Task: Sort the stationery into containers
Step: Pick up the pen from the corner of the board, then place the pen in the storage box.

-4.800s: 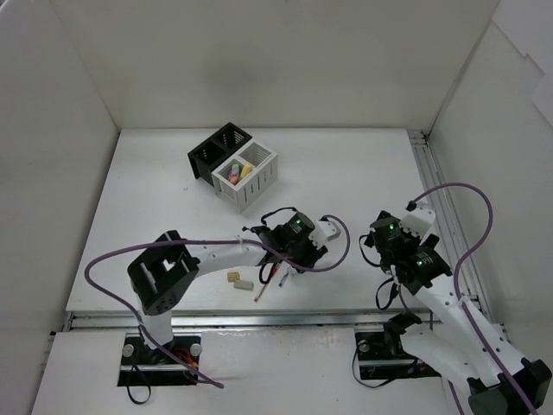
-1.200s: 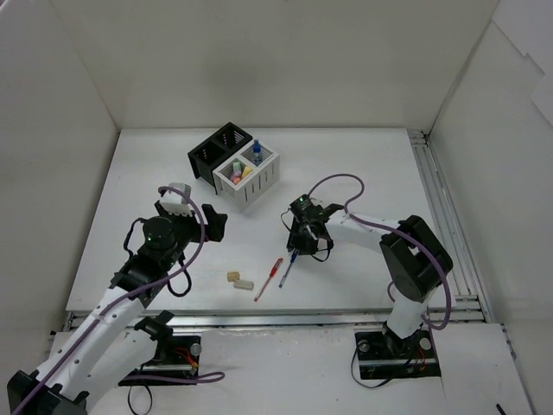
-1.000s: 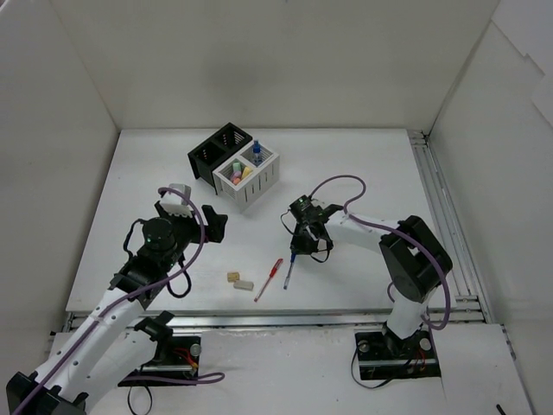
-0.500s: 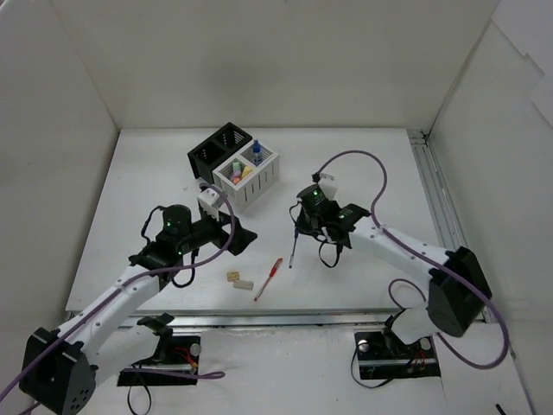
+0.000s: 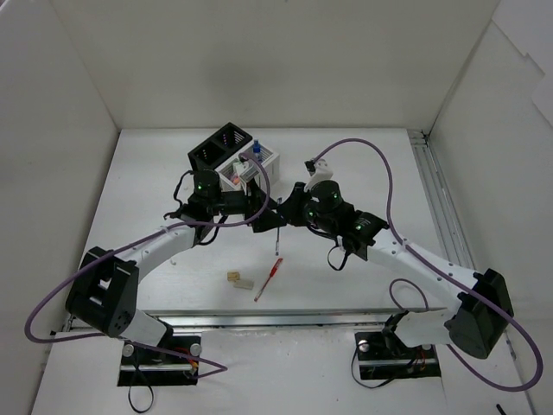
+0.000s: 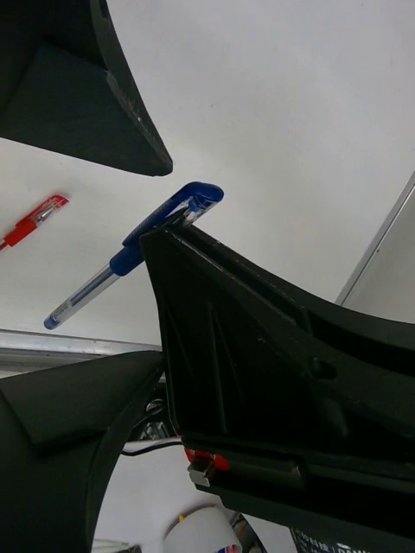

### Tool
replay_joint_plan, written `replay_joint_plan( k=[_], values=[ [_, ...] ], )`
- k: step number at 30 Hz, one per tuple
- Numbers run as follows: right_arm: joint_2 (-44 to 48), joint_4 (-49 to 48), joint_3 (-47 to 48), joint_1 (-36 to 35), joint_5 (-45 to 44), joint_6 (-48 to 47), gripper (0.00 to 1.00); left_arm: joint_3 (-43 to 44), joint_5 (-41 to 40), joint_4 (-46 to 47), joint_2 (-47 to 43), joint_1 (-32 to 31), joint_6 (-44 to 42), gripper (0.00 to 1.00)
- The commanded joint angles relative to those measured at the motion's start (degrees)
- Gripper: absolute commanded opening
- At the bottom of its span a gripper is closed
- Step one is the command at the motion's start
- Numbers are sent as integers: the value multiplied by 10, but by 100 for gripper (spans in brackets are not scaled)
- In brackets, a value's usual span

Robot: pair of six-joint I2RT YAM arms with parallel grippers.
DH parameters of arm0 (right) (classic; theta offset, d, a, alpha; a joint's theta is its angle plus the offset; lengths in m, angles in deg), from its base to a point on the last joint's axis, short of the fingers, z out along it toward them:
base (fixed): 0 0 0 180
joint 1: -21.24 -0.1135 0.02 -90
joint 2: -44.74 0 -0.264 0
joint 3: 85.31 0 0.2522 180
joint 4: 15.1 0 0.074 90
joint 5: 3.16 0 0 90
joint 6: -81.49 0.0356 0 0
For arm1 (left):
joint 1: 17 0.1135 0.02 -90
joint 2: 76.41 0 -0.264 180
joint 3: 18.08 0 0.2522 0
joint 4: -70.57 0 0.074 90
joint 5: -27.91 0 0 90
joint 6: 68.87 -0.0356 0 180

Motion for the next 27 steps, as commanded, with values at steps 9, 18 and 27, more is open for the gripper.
replay_joint_plan(
  k=[9,18,27],
  values=[
    [44,-87,-14,-6,-20,-12,0,64,23,19,26,-21,-14,57],
    [40,-86,-8,-9,-16,-19,7,70,-12,-12,5,-27,-35,0],
    [79,-17,22,-7,-179,-53,84,130,-85,-63,-7,64,-89,0]
  ],
)
